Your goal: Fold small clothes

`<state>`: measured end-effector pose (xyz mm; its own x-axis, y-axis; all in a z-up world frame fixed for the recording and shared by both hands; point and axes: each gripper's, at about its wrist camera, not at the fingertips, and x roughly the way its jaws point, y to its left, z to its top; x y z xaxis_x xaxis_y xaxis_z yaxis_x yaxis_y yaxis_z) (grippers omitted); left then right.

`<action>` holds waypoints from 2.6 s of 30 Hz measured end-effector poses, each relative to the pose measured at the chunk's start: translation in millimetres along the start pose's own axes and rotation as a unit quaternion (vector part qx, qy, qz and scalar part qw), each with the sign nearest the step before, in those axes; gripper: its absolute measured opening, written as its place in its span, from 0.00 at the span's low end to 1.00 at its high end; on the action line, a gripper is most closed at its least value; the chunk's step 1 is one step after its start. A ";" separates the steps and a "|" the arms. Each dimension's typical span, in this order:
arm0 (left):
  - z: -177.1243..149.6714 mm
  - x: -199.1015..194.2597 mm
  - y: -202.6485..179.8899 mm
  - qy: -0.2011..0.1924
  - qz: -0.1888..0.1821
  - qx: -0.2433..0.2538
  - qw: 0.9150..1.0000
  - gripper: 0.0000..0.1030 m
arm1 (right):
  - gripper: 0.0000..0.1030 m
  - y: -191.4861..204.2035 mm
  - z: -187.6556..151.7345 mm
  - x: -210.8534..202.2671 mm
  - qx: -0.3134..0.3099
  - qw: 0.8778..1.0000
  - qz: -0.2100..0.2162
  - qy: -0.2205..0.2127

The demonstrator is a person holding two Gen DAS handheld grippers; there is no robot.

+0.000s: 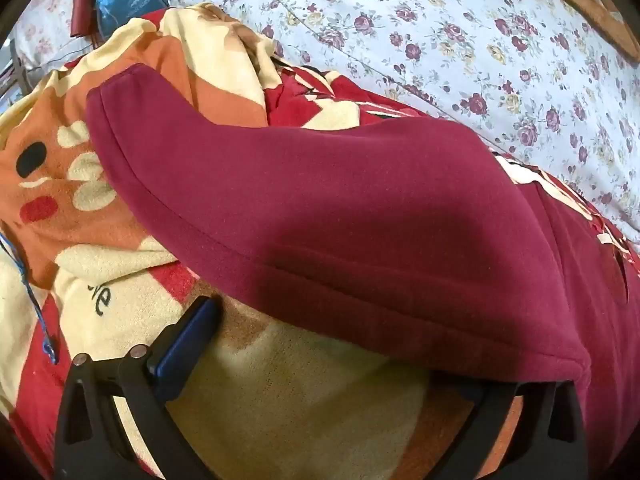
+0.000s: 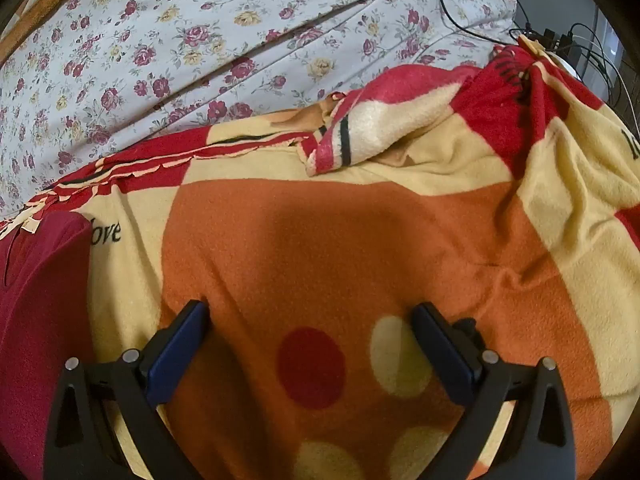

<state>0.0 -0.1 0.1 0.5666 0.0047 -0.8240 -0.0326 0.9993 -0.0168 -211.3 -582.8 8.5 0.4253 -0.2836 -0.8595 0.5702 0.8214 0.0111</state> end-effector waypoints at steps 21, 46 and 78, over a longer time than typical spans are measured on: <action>-4.1 -19.3 -3.4 0.053 0.008 -0.009 0.999 0.82 | 1.00 0.0 -0.8 -0.1 0.001 1.000 0.000 -0.002; -25.4 -127.0 -86.2 -0.056 -0.049 0.077 0.994 0.75 | 0.99 74.6 -29.0 -176.8 -0.053 0.990 0.118 -0.057; -34.8 -112.7 -98.5 -0.073 -0.047 0.090 0.992 0.75 | 0.99 247.5 -54.0 -148.8 -0.111 0.978 0.176 -0.033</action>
<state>-89.3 -100.3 74.9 0.6730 -0.0977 -0.7331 0.1672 0.9857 0.0222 -171.3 -310.6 111.6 0.6164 0.0096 -0.7874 0.2174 0.9590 0.1819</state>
